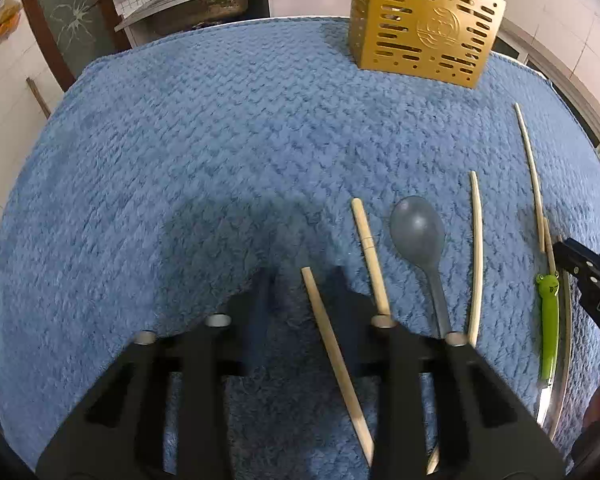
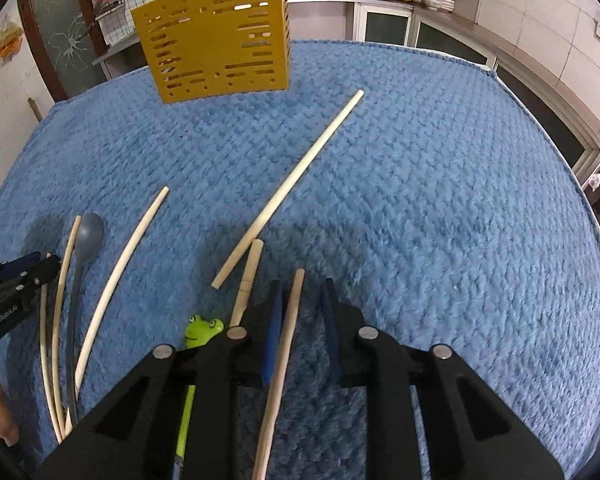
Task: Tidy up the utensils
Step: 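Grasp a wooden chopstick with the left tool while the right tool grasps another chopstick, then carry the chopstick in the left tool into the yellow holder while the right tool inserts its chopstick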
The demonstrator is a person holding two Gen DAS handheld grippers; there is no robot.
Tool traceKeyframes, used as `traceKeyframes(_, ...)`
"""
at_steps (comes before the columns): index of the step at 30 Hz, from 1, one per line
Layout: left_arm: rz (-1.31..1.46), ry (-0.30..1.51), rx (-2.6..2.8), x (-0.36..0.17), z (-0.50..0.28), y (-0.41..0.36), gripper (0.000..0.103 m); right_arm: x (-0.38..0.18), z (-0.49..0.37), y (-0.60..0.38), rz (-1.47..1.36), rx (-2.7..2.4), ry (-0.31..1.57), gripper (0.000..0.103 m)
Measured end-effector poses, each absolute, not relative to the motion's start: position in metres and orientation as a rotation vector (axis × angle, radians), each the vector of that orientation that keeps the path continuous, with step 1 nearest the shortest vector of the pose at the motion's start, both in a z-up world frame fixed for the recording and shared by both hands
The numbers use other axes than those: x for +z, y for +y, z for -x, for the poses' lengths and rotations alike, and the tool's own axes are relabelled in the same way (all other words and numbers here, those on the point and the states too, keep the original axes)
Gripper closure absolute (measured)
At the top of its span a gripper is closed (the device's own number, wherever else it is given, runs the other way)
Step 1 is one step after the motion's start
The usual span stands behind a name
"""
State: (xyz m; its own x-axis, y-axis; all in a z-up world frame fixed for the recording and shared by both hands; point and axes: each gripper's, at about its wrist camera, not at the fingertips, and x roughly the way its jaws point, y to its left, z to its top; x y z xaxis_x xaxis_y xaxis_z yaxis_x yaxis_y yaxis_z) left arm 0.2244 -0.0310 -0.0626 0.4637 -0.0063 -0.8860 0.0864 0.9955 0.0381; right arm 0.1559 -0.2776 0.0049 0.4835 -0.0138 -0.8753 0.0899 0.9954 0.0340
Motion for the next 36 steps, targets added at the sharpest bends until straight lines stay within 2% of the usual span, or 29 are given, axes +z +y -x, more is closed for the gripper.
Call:
traceKeyframes(1, -0.086, 1.085, -0.059, -0.062, -0.224, -0.032, 0.086, 0.005, -0.155, -0.276, -0.073, -0.059, 1.062, 0.087)
traceKeyframes(8, -0.066, 1.090, -0.072, -0.060, -0.227, -0.028, 0.092, 0.006, -0.153, -0.284, -0.126, -0.041, 1.041, 0.098)
traceKeyframes(20, 0.008, 1.056, -0.114, -0.047, -0.226, -0.017, 0.093, 0.026, -0.147, -0.305, -0.221, -0.026, 0.941, 0.098)
traceKeyframes(25, 0.014, 1.028, -0.124, -0.037, -0.225, -0.015, 0.097, 0.037, -0.148, -0.312, -0.241, -0.025, 0.894, 0.097)
traceKeyframes(36, 0.004, 0.941, -0.162, -0.013, -0.227, -0.019, 0.099, 0.040, -0.149, -0.314, -0.243, -0.008, 0.871, 0.097)
